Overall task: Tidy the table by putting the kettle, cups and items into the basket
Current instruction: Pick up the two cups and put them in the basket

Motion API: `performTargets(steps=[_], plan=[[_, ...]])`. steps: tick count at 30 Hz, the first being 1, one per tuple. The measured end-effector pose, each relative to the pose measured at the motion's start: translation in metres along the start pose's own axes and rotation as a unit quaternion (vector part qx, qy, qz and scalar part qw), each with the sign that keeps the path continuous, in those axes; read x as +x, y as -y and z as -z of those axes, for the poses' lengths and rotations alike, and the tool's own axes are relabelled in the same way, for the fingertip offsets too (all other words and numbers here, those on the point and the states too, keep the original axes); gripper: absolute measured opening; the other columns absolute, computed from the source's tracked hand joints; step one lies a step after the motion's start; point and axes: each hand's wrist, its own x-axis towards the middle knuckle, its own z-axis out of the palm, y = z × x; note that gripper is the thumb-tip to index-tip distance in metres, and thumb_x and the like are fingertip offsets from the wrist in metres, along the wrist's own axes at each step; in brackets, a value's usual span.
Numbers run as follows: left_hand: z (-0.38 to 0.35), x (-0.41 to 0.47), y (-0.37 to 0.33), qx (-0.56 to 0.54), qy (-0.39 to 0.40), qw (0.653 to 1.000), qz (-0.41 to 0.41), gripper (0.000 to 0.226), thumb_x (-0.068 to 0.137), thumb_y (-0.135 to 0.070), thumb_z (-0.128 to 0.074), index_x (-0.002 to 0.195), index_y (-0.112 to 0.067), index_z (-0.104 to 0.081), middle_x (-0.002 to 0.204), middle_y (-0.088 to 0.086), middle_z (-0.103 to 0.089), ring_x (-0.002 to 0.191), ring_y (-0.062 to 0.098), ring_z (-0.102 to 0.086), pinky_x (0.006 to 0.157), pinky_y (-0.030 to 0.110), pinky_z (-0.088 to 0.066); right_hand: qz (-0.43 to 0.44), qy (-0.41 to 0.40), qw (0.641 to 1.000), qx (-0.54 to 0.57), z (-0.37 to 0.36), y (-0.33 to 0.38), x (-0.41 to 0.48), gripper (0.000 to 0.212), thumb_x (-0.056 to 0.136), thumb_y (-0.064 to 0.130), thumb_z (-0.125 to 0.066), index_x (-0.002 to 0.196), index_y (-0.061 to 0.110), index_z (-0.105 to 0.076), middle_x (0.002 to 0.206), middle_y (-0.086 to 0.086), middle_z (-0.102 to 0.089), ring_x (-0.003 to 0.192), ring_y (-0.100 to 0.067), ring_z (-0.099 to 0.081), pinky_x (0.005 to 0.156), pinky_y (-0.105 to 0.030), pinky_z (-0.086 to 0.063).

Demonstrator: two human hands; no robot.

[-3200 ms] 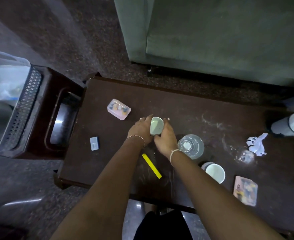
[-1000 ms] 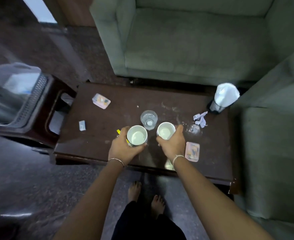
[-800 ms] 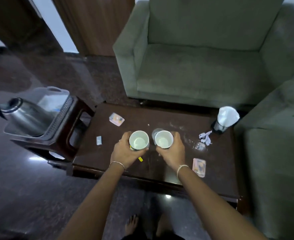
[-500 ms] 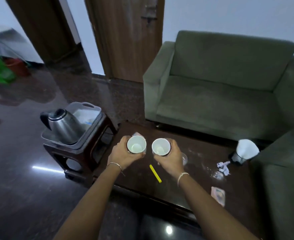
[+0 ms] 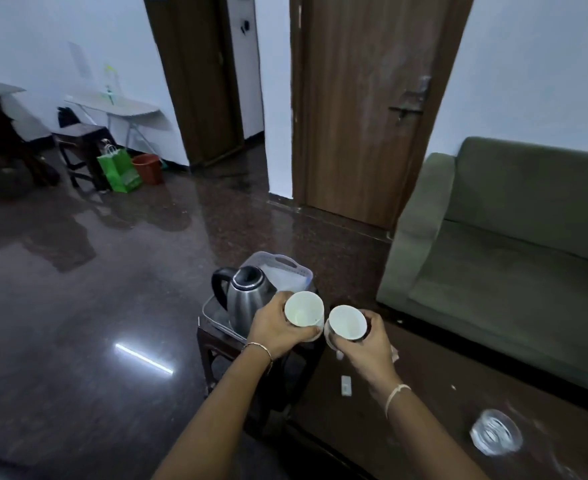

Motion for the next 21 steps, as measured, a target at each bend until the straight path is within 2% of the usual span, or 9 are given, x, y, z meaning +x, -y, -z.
performTargets(steps=[3,5,8,13,17,21], plan=[[0.026,0.025,0.011,-0.007,-0.010,1.000,0.009,0.059,0.050,-0.044,-0.087,0.098,-0.035,-0.053,0.093,-0.017,-0.065,0.089,0.006,-0.062,0.062,0.006,-0.038,0.003,0.006,1.000,-0.016,-0.032,0.008,0.020,0.054,0.064,0.010,-0.087,0.096,0.029,-0.049,0.088,0.004,-0.066,0.057,0.003,-0.063,0.051,-0.010,-0.047],[0.040,0.044,0.018,-0.005,-0.019,1.000,0.013,0.061,0.051,-0.041,-0.087,0.102,-0.031,-0.055,0.097,-0.014,-0.065,0.091,0.008,-0.062,0.066,0.006,-0.040,0.010,0.014,0.999,-0.029,-0.048,0.012,0.037,0.054,0.062,0.013,-0.089,0.097,0.029,-0.051,0.091,0.009,-0.065,0.070,0.002,-0.063,0.057,-0.010,-0.047],[0.057,0.078,0.029,0.003,-0.032,0.999,0.016,0.063,0.053,-0.039,-0.087,0.106,-0.028,-0.056,0.104,-0.009,-0.066,0.096,0.014,-0.062,0.081,0.025,-0.051,0.018,0.036,0.999,-0.035,-0.070,0.017,0.069,0.058,0.060,0.014,-0.090,0.106,0.024,-0.055,0.099,0.008,-0.065,0.086,-0.003,-0.061,0.066,-0.015,-0.045],[0.082,0.136,0.041,0.030,-0.038,0.998,0.044,0.066,0.048,-0.049,-0.079,0.105,-0.036,-0.049,0.104,-0.008,-0.064,0.094,0.018,-0.061,0.081,0.035,-0.053,0.027,0.058,0.997,-0.044,-0.103,0.024,0.125,0.060,0.061,0.010,-0.090,0.110,0.018,-0.057,0.099,0.009,-0.065,0.084,0.000,-0.060,0.064,-0.005,-0.046],[0.095,0.178,0.053,0.028,-0.037,0.997,0.055,0.069,0.048,-0.045,-0.082,0.109,-0.033,-0.052,0.107,-0.006,-0.065,0.097,0.018,-0.061,0.084,0.037,-0.054,0.019,0.092,0.994,-0.057,-0.123,0.027,0.161,0.060,0.062,0.014,-0.090,0.111,0.020,-0.055,0.102,0.010,-0.064,0.088,-0.001,-0.061,0.068,-0.010,-0.049],[0.098,0.217,0.069,0.014,-0.038,0.997,0.063,0.067,0.049,-0.041,-0.086,0.105,-0.033,-0.052,0.106,-0.007,-0.065,0.096,0.018,-0.060,0.077,0.031,-0.049,0.016,0.119,0.990,-0.073,-0.143,0.024,0.190,0.062,0.064,0.013,-0.090,0.113,0.017,-0.052,0.109,0.003,-0.064,0.093,-0.006,-0.062,0.078,-0.019,-0.052]])
